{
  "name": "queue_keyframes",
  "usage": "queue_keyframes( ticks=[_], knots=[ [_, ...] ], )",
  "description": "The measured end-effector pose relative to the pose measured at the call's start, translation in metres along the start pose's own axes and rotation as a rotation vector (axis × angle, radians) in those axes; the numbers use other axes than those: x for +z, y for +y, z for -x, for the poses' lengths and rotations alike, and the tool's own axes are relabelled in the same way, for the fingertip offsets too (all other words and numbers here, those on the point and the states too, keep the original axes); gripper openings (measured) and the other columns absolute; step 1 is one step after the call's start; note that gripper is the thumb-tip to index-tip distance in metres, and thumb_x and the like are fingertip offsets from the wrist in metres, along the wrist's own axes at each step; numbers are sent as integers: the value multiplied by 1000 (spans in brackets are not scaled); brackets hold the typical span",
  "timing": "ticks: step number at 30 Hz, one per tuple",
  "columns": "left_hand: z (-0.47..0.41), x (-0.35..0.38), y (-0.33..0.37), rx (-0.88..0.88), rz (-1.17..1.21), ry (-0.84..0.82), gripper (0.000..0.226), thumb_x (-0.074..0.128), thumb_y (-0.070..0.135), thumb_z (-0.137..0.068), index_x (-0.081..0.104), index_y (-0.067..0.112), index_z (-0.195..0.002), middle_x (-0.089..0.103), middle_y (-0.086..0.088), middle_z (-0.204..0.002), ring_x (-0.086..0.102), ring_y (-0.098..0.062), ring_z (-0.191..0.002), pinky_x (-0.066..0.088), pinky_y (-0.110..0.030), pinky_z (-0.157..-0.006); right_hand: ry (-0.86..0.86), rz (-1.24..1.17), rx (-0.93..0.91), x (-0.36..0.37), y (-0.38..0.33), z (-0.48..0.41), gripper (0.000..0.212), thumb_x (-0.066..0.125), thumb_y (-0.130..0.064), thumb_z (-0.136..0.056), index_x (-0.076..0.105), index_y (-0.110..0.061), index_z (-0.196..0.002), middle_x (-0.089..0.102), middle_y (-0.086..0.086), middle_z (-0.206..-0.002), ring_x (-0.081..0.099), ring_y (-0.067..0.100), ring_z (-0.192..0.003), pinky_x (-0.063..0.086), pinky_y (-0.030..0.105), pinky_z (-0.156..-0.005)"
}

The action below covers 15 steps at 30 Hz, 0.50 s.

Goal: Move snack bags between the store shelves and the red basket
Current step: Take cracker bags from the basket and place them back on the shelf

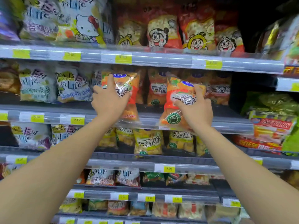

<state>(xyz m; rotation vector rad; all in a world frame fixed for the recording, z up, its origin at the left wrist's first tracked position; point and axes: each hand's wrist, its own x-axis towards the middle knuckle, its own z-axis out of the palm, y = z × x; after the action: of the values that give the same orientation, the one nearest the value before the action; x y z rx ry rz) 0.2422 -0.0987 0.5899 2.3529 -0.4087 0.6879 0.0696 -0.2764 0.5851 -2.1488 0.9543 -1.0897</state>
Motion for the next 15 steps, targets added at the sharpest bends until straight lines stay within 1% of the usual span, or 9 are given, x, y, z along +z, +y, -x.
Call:
queue_keyframes(
  ticks=[3, 6, 7, 9, 11, 12, 15],
  knots=[
    [-23, 14, 0, 7, 17, 7, 87, 49, 75, -80, 21, 27, -148, 38, -25, -128, 50, -45, -106, 44, -50, -85, 27, 41, 7, 19, -14, -12, 88, 63, -70, -74, 21, -45, -147, 41, 14, -139, 43, 32, -127, 41, 39, -93],
    [-40, 31, 7, 27, 69, 17, 83, 48, 71, -83, 27, 18, -143, 35, -28, -133, 46, -47, -113, 45, -51, -84, 56, 66, 21, 31, -22, -25, 88, 62, -72, -73, 22, -44, -147, 43, 13, -134, 47, 33, -122, 42, 39, -92],
    [-44, 37, 10, 25, 76, 7, 85, 46, 72, -84, 26, 17, -145, 32, -30, -137, 44, -48, -117, 45, -51, -84, 65, 66, 26, 34, -23, -29, 88, 61, -72, -73, 22, -44, -146, 43, 14, -134, 47, 33, -121, 41, 39, -91],
    [-47, 51, 14, 29, 33, -19, 92, 41, 75, -84, 13, 20, -152, 22, -35, -146, 40, -49, -124, 48, -50, -83, 93, 66, 36, 37, -23, -35, 88, 61, -72, -73, 22, -43, -146, 43, 14, -135, 47, 33, -121, 41, 38, -91],
    [-47, 62, 16, 72, -30, -37, 98, 37, 79, -82, 3, 22, -154, 16, -36, -149, 38, -50, -126, 51, -49, -79, 131, 58, 53, 40, -21, -42, 88, 62, -72, -73, 23, -42, -145, 42, 13, -135, 47, 32, -120, 41, 37, -89],
    [-47, 66, 15, 96, -42, -44, 99, 38, 80, -81, 2, 22, -154, 15, -36, -150, 38, -51, -126, 51, -49, -79, 153, 52, 63, 41, -19, -45, 88, 62, -72, -72, 24, -41, -145, 42, 12, -133, 47, 32, -119, 40, 36, -88],
    [-51, 74, 16, 117, -28, -51, 100, 43, 79, -79, 9, 22, -154, 19, -34, -149, 35, -50, -127, 50, -50, -79, 215, 41, 76, 42, -16, -52, 87, 62, -72, -72, 26, -40, -144, 42, 12, -130, 47, 32, -117, 38, 35, -86]
  ],
)
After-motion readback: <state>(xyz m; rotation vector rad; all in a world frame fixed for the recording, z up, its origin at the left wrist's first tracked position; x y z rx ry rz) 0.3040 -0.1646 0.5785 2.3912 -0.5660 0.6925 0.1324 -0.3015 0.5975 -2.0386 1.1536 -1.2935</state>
